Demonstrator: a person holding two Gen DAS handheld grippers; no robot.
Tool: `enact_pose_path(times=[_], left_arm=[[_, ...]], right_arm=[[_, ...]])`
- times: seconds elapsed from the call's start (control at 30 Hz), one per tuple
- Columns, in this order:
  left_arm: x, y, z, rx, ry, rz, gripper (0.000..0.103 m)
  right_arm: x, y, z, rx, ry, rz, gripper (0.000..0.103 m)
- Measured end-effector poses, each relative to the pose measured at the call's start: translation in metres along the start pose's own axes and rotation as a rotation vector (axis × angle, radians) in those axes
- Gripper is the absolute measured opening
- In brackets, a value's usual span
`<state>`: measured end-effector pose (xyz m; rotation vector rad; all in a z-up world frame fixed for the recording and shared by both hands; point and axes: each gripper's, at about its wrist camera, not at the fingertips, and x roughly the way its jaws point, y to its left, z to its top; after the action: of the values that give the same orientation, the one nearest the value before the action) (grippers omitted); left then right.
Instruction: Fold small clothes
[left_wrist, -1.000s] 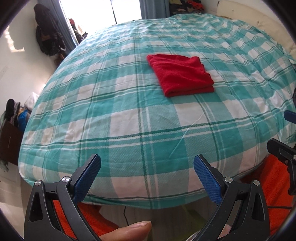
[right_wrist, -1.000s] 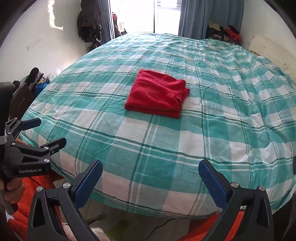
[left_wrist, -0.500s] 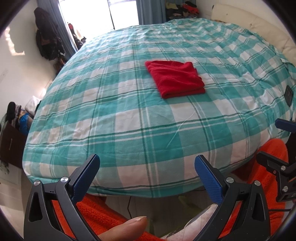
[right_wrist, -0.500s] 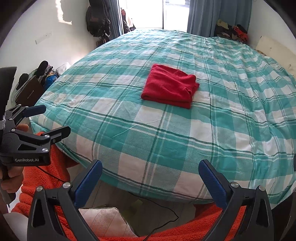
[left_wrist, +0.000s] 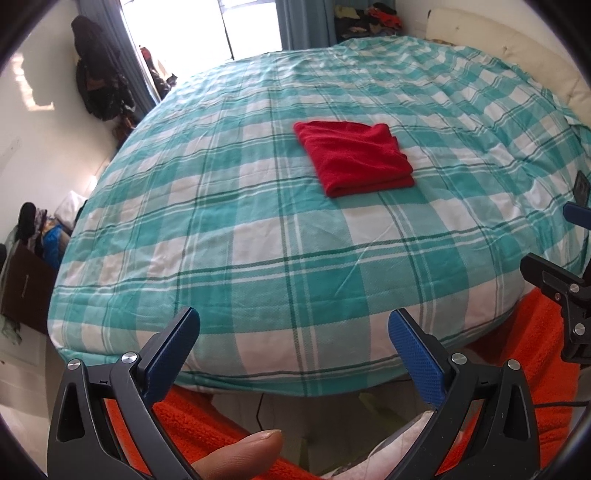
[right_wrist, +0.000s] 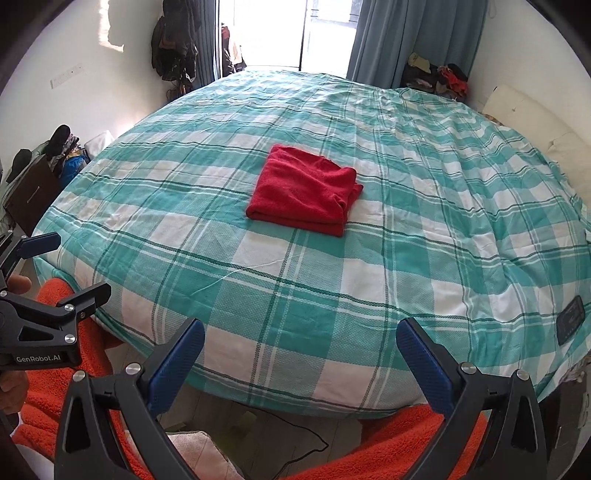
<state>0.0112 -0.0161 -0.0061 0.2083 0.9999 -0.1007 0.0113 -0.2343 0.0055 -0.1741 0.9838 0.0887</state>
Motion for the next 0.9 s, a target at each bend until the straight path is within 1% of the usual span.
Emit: enact_pose_path(times=[0.17,0.27,0.43,0.7,0.9], left_arm=[[0.004,0.005,0.001,-0.015,0.007,0.010,0.102],[0.005,0.007,0.002,-0.022,0.007,0.009,0.102],[0.001,0.005,0.003,-0.017,-0.009,0.017,0.102],[-0.005,0.005,0.002,-0.015,-0.025,0.028,0.102],[-0.007,0.007,0.004,-0.025,-0.030,0.021,0.102]], right_arm=[[-0.002,0.008,0.006,-0.041,-0.012,-0.028,0.102],[-0.003,0.009,0.007,-0.044,-0.017,-0.032,0.102],[-0.004,0.010,0.006,-0.055,-0.019,-0.051,0.102],[-0.012,0.008,0.005,-0.076,-0.049,-0.122,0.102],[-0.019,0.008,0.006,-0.087,-0.060,-0.135,0.102]])
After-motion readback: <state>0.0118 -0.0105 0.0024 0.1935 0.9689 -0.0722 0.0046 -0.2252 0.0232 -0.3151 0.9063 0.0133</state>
